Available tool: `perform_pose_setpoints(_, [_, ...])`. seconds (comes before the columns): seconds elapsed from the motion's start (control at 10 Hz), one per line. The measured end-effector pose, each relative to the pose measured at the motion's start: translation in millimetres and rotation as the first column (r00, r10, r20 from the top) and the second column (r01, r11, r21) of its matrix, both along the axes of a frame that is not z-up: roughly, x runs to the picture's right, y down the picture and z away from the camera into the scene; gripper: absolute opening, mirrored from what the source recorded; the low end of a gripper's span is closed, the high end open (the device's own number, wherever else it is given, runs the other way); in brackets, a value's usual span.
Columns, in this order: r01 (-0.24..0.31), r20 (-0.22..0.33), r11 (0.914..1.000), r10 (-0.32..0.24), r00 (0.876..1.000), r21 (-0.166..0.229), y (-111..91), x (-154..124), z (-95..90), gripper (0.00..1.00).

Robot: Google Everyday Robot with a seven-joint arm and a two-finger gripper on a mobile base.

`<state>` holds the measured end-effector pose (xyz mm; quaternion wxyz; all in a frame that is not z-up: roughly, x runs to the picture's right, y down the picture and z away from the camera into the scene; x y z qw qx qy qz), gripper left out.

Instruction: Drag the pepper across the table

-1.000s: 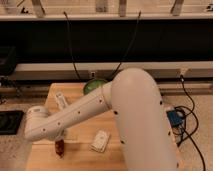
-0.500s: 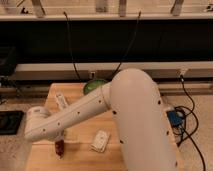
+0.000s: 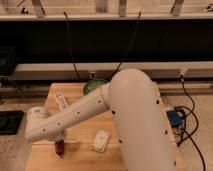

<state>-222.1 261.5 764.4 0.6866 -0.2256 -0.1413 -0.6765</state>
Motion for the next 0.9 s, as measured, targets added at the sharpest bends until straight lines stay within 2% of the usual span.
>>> perform_pose_setpoints(0.9, [0.023, 0.019, 0.9997, -0.023, 1.000, -0.011, 1.9, -4.5, 2.8, 0.80])
